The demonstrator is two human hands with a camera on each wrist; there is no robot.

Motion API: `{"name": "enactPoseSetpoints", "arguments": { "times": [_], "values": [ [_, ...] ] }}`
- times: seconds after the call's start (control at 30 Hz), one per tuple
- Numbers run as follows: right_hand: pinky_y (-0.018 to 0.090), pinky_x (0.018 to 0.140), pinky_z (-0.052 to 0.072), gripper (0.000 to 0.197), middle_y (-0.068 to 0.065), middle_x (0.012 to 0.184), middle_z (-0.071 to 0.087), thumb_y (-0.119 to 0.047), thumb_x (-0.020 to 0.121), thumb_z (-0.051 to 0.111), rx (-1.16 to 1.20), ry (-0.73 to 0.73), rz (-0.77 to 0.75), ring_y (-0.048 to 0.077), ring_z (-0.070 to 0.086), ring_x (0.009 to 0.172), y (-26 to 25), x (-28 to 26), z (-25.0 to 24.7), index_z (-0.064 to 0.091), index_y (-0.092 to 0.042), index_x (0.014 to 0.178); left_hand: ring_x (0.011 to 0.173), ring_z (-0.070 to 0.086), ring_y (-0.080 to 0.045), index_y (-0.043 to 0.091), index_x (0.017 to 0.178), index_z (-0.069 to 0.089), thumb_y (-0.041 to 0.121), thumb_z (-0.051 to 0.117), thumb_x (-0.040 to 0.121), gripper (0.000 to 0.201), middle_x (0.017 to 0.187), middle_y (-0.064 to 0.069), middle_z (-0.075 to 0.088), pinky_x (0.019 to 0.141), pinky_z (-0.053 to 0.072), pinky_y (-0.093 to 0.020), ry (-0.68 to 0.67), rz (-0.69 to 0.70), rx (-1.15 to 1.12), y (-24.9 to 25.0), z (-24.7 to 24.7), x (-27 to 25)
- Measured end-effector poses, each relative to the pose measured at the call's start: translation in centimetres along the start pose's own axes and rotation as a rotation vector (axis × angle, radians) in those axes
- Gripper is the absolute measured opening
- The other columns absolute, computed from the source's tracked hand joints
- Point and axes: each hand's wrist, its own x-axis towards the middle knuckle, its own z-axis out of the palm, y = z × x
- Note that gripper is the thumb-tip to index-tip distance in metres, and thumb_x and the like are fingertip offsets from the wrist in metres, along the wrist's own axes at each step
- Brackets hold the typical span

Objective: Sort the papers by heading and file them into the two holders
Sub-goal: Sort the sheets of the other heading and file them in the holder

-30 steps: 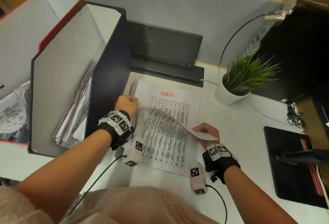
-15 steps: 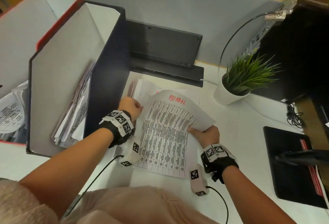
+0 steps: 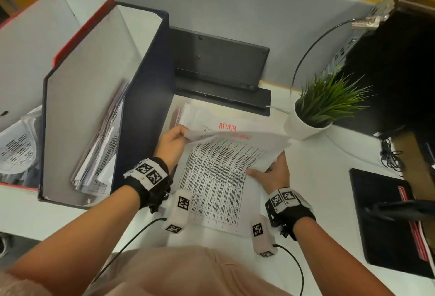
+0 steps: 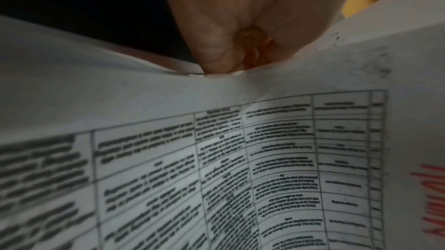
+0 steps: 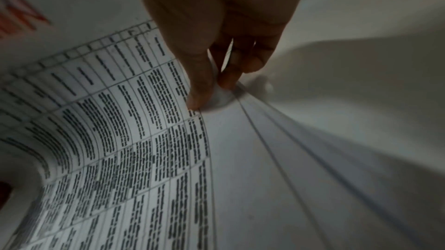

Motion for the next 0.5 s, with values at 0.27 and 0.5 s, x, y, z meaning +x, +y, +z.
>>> {"name": "enactPoseSetpoints", "arguments": {
  "times": [0.27,0.5],
  "values": [
    [0.019,0.057,0.042,0.035,0.007,0.06,0.057,0.011,0.072,0.066,0.084,-0.026,0.075,0.021,0.049,0.062,0.8,-0.2,-0.7,0.06,-0.014,0.047,0.071,0.06,-0.023,0.001,0.089,0.067,0.009,0.048,0.087,0.021,0.08,-0.008,0.065,0.071,0.048,-0.032,0.049,-0.221,-0.022,1.6,0.2,1.7],
    [0.023,0.055,0.036,0.048,0.004,0.052,0.047,0.014,0.067,0.048,0.262,-0.011,0.286,0.021,0.044,0.053,0.3,-0.2,-0.5,0.053,-0.015,0.029,0.101,0.063,-0.031,-0.008,0.11,0.061,0.017,0.076,0.076,0.045,0.109,-0.018,0.065,0.092,0.05,-0.038,-0.04,-0.345,0.41,1.5,-0.2,3.1]
  ]
}}
